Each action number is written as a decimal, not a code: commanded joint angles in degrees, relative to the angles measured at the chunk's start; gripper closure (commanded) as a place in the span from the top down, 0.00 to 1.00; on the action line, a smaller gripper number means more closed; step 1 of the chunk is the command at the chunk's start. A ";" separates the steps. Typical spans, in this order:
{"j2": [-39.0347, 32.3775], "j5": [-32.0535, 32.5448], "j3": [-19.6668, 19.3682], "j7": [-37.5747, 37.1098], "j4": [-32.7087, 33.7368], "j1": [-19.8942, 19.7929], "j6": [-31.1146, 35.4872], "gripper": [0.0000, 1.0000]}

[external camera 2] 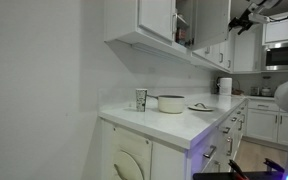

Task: Close the drawer, uncover the pot and put the lid on the mat, and then open the second overhead cabinet door from the left

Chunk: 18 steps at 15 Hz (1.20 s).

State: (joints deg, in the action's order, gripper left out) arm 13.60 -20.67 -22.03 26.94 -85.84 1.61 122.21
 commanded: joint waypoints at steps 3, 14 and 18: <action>-0.52 -0.95 1.48 0.47 0.53 -2.09 -0.45 1.00; -0.82 -2.28 1.94 0.60 0.75 -2.31 2.16 1.00; 0.14 -6.81 1.39 1.74 -1.02 -2.48 6.40 1.00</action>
State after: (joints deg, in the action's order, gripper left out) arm 13.70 -23.26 -21.32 27.58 -86.40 0.05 122.89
